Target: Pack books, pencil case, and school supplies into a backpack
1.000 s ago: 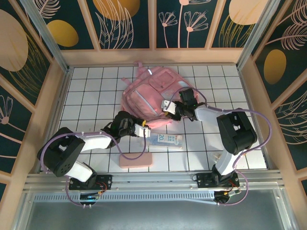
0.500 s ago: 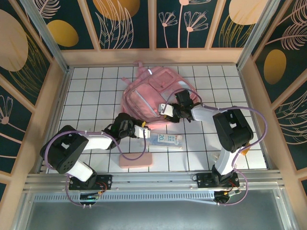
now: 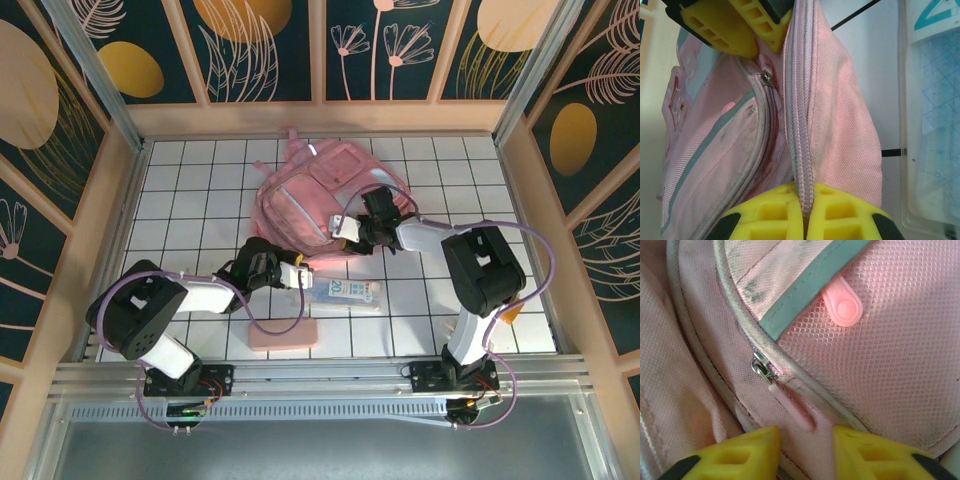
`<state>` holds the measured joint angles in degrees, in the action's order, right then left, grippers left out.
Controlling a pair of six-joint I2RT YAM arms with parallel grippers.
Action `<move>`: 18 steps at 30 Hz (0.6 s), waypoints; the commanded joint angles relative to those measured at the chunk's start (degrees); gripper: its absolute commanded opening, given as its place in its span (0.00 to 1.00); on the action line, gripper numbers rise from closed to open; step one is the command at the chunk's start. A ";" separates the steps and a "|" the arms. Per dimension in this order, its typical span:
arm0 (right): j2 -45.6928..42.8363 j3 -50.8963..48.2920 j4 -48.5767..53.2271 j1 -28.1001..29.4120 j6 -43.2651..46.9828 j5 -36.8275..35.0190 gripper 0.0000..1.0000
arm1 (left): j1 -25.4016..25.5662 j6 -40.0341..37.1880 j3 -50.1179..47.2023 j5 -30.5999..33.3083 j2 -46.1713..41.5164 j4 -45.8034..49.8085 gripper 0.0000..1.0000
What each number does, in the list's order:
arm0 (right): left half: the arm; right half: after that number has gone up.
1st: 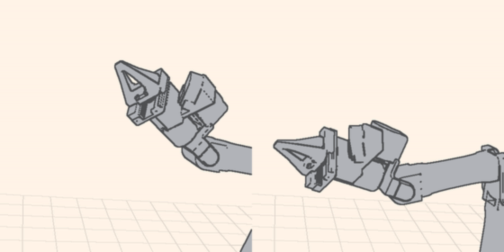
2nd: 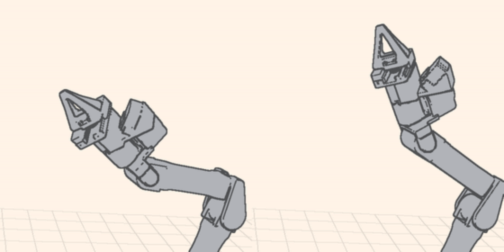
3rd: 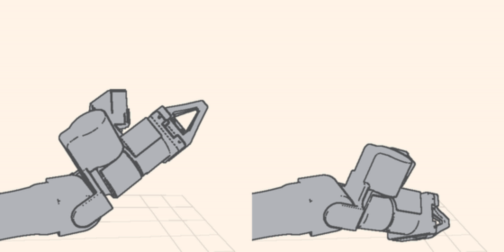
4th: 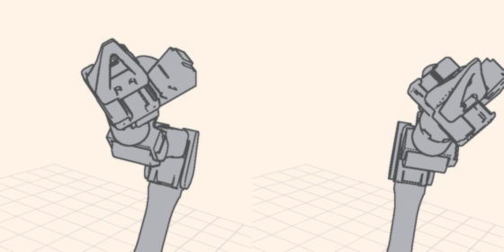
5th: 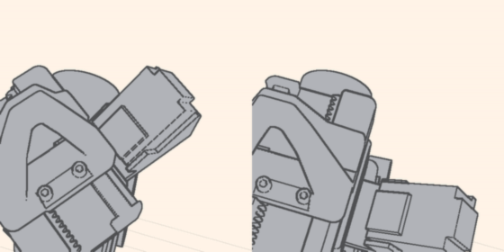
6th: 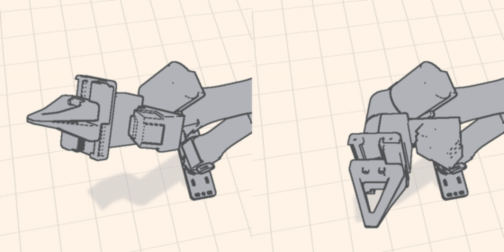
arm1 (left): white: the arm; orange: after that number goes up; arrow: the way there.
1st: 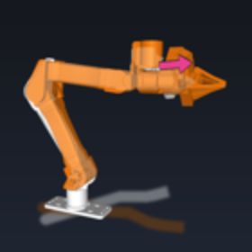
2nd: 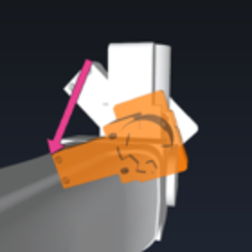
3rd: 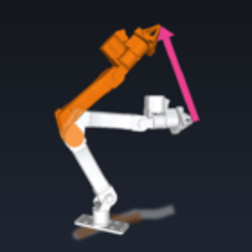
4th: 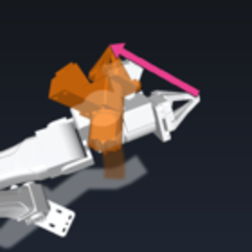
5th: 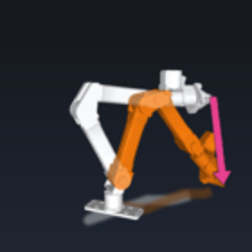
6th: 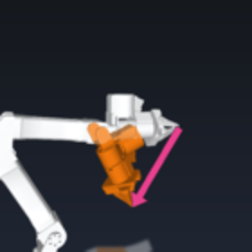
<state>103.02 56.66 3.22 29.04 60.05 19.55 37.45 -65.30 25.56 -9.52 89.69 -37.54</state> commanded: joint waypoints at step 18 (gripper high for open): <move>3.47 -1.23 0.66 4.43 -1.74 4.98 0.25 | 0.83 2.28 -0.51 -1.12 1.28 -3.24 0.00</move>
<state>104.51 57.21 1.23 31.03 59.53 20.82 37.43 -64.58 25.06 -8.32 90.06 -38.81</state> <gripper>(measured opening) 0.246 0.048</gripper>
